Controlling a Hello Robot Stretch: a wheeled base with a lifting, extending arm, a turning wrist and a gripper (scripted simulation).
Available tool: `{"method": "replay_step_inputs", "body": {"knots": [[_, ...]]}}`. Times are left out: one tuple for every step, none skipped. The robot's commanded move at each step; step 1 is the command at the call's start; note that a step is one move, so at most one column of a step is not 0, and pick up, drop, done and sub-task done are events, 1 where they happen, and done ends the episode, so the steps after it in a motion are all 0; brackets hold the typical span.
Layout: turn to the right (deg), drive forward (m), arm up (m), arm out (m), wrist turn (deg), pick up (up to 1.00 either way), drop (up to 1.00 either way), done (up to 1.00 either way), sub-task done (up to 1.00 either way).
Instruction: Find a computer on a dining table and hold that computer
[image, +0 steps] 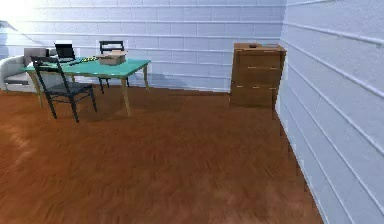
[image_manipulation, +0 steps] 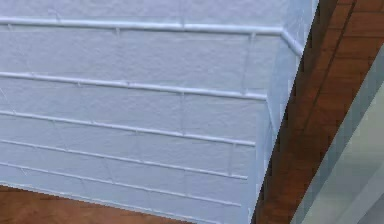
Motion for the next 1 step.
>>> {"method": "replay_step_inputs", "body": {"knots": [[-18.0,0.00,0.00,0.00,0.0,0.00,0.00,0.00,0.00]]}}
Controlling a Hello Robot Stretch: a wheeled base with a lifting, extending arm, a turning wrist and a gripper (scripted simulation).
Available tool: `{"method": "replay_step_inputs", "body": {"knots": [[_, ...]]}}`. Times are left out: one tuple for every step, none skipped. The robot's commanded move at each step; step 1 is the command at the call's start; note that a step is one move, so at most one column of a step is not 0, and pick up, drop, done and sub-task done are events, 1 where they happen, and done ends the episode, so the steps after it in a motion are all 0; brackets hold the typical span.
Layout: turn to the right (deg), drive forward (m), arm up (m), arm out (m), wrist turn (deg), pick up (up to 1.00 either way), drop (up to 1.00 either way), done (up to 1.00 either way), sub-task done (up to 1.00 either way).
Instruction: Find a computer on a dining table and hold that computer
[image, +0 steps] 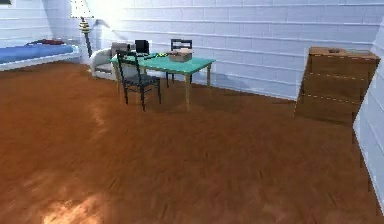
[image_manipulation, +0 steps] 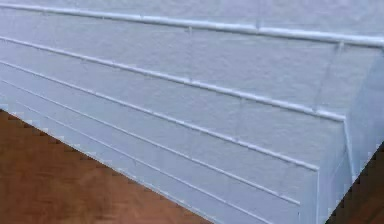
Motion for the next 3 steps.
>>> {"method": "replay_step_inputs", "body": {"knots": [[0.0,1.00,0.00,0.00,0.0,0.00,0.00,0.00,0.00],[0.0,1.00,0.00,0.00,0.0,0.00,0.00,0.00,0.00],[0.0,0.10,0.00,0.00,0.0,0.00,0.00,0.00,0.00]]}}
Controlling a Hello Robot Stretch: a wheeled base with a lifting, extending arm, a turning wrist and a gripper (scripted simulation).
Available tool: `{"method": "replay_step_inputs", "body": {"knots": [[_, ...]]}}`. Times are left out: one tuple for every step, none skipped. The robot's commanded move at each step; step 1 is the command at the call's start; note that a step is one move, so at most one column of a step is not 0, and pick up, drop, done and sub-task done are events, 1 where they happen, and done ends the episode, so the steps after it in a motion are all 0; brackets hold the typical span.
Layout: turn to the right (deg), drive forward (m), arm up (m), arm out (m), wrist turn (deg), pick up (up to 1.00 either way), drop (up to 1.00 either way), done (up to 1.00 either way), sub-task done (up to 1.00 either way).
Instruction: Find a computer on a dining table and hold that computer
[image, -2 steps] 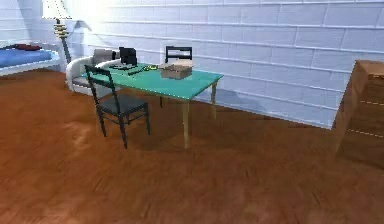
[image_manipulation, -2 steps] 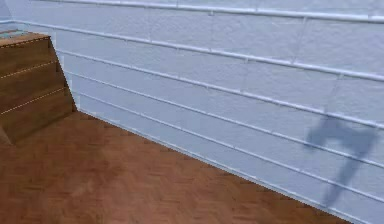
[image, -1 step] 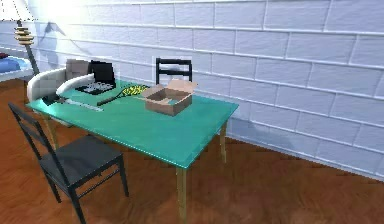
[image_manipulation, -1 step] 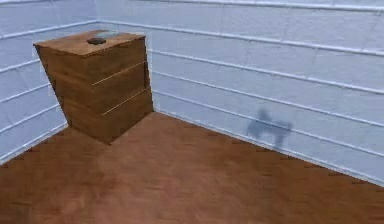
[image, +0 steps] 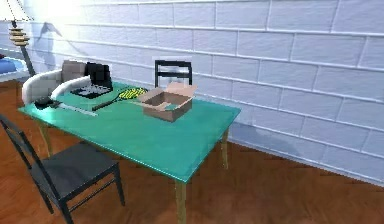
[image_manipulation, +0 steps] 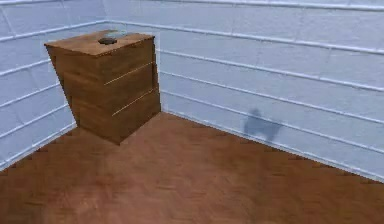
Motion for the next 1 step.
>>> {"method": "replay_step_inputs", "body": {"knots": [[-45.0,0.00,0.00,0.00,0.0,0.00,0.00,0.00,0.00]]}}
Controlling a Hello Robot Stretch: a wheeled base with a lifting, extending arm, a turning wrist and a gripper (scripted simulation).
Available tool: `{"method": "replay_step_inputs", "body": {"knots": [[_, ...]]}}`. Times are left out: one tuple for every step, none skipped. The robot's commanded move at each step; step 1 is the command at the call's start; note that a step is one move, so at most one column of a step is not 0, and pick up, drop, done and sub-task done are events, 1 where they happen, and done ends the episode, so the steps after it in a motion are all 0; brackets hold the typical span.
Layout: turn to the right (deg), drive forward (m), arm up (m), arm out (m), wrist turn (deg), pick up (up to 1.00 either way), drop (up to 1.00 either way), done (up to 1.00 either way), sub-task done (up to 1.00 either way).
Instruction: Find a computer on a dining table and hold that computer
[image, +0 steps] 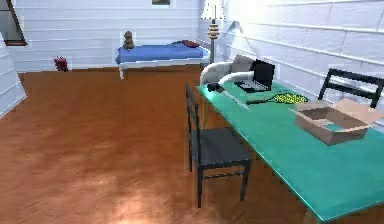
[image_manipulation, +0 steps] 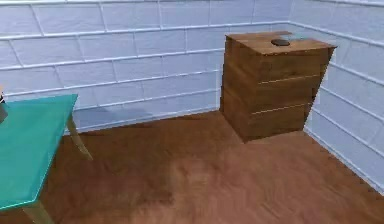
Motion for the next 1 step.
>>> {"method": "replay_step_inputs", "body": {"knots": [[-33.0,0.00,0.00,0.00,0.0,0.00,0.00,0.00,0.00]]}}
